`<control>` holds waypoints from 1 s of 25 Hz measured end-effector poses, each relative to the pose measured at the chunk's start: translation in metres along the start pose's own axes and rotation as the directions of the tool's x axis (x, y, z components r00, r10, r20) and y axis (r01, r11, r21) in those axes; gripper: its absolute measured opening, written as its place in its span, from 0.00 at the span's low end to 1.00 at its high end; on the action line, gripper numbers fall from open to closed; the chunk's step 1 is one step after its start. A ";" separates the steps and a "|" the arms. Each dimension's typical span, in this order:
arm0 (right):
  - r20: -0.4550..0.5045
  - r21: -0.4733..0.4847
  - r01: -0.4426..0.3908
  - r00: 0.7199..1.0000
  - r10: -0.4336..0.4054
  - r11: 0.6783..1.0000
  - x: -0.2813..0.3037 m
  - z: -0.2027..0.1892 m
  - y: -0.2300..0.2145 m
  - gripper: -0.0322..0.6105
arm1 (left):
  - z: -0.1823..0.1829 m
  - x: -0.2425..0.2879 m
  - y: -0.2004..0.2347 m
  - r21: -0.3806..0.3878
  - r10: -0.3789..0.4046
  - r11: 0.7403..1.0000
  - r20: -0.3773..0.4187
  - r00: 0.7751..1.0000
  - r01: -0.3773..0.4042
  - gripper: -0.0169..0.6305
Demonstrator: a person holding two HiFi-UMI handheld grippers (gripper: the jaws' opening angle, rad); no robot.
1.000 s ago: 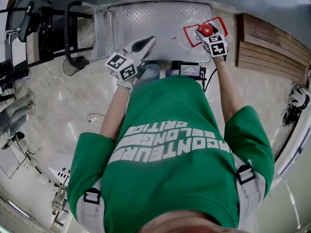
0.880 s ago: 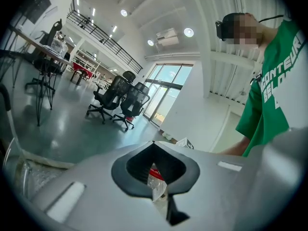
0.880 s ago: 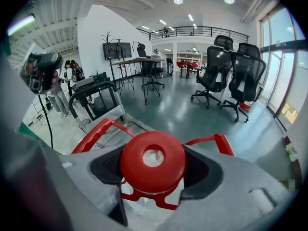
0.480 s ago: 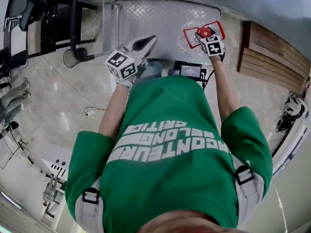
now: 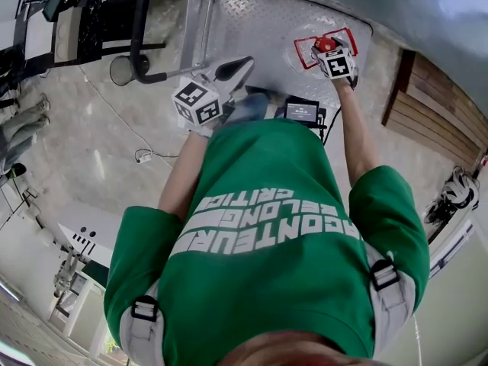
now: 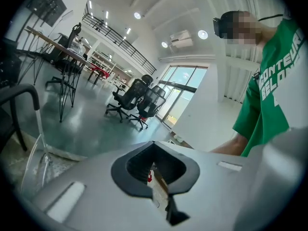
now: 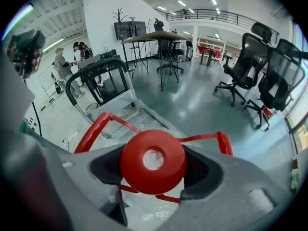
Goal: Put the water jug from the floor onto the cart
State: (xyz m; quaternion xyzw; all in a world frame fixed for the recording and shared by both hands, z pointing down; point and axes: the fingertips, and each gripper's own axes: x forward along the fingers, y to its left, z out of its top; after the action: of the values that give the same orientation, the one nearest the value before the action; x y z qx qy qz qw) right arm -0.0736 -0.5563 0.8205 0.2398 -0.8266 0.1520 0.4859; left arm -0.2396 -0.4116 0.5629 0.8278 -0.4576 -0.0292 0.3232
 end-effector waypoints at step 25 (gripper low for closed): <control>-0.333 -0.042 -0.014 0.943 -0.001 0.999 0.140 0.005 0.044 0.52 | 0.026 -0.029 0.059 0.025 0.035 0.999 -0.030 0.999 -0.034 0.05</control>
State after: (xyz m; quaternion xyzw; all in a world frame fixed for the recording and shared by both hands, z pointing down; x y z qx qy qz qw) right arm -0.1594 -0.5563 0.9402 0.1973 -0.7366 0.1740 0.6231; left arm -0.3086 -0.4244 0.5684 0.8241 -0.4670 -0.0054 0.3206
